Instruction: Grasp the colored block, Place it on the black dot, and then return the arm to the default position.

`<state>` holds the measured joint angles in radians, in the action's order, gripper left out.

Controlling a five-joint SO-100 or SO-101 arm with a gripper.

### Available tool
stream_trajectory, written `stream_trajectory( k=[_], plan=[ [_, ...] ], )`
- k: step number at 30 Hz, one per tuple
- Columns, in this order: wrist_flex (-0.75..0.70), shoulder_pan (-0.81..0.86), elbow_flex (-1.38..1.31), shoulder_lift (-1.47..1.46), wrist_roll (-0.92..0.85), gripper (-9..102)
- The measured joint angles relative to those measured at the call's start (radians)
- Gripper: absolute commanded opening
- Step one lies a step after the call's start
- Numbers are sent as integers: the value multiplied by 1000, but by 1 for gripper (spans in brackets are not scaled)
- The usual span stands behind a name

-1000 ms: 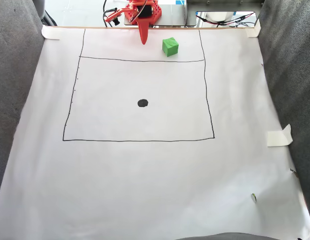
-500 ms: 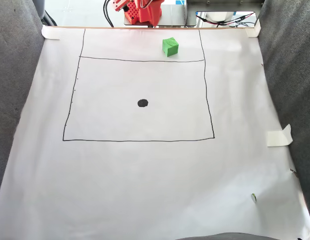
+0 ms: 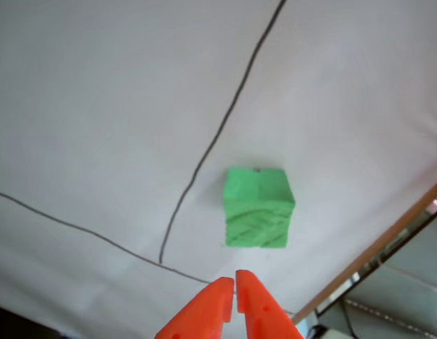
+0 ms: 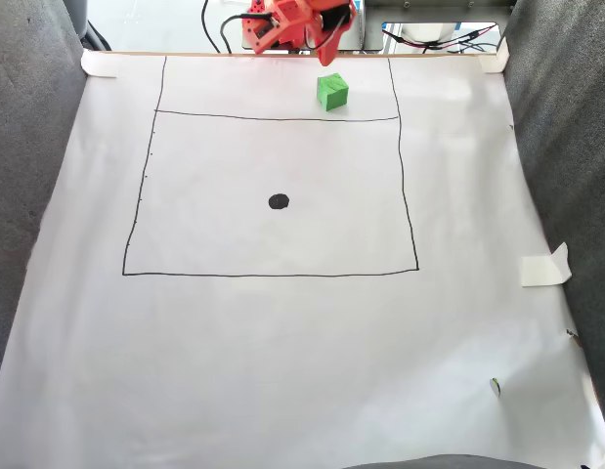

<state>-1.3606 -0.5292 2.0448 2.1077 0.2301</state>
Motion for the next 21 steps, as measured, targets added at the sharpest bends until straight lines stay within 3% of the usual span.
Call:
stream_trajectory(
  k=[8,21],
  plan=[
    [-98,-120,-140,-81,101,0],
    [-94,-75,-101,-120,89,0]
  ],
)
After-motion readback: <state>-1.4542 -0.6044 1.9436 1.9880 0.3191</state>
